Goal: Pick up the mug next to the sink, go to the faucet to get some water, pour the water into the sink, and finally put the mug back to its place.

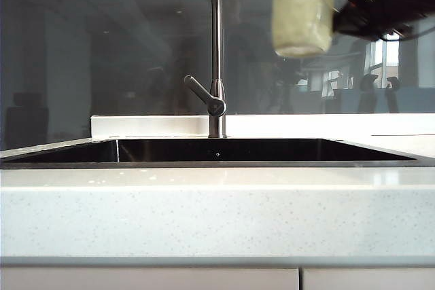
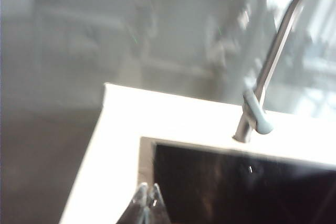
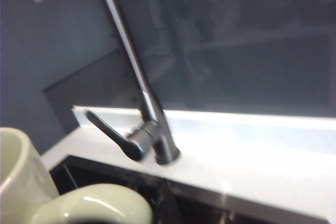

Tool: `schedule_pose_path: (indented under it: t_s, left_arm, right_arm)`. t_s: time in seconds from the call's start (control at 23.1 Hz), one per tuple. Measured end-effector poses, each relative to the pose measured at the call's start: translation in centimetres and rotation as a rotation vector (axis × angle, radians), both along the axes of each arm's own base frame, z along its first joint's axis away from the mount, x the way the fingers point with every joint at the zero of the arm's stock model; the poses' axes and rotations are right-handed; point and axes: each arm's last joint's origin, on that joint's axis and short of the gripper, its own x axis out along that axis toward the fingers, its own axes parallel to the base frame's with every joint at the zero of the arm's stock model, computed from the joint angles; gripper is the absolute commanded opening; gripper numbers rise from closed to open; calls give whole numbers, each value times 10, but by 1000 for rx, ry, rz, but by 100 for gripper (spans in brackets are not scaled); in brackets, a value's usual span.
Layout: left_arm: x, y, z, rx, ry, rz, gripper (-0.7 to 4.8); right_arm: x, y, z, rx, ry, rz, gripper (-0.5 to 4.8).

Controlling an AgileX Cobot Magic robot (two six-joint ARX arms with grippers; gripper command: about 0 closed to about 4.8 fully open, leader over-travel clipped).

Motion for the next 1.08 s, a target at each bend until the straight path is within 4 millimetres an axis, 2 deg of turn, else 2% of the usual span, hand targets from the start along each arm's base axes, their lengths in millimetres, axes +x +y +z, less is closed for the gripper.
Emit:
schedule_pose_path:
  t_s: [0.13,0.17,0.26,0.3,0.35,0.39,0.43,0.48,0.52,0.69,0.73,0.86,1.08]
  left_arm:
    - [51,-3,3,35,2,-97,-5]
    - [86,-5,6,51,-25,-174,-5]
    - [158,-9,4,58,-49,-342,-5]
    - [183,-11,4,49,-51,-388,-4]
    - [219,-13,1,32,-54,-463,1]
    - [236,-14,-3,17,-47,-504,28]
    - [253,-16,-7,4,-41,-558,94]
    - [288,-18,-10,-26,-48,-638,168]
    - [314,-18,-15,-56,-44,-705,221]
    - [355,-24,-25,-117,0,-837,424]
    - [363,-26,-27,-129,5,-846,452]
    - [377,-36,-34,-154,36,-871,479]
    - [387,-64,-41,-167,52,-921,479]
  right_arm:
    - [2,14,13,5,-28,10,-5]
    - [2,19,17,6,-22,4,-5]
    - [2,25,11,1,38,0,-5]
    - [2,27,8,-3,61,4,-5]
    - [1,32,8,-4,66,11,-5]
    - [1,33,8,-4,63,16,-5]
    - [0,35,9,-3,57,23,-5]
    - [0,41,10,-3,54,35,-5]
    - [-1,45,11,-4,53,51,-5]
    - [-2,53,11,-3,52,48,-5]
    - [-3,55,12,-3,54,43,-5]
    - [-2,60,13,-14,73,-6,-5]
    - [-3,65,11,-57,79,-27,-5]
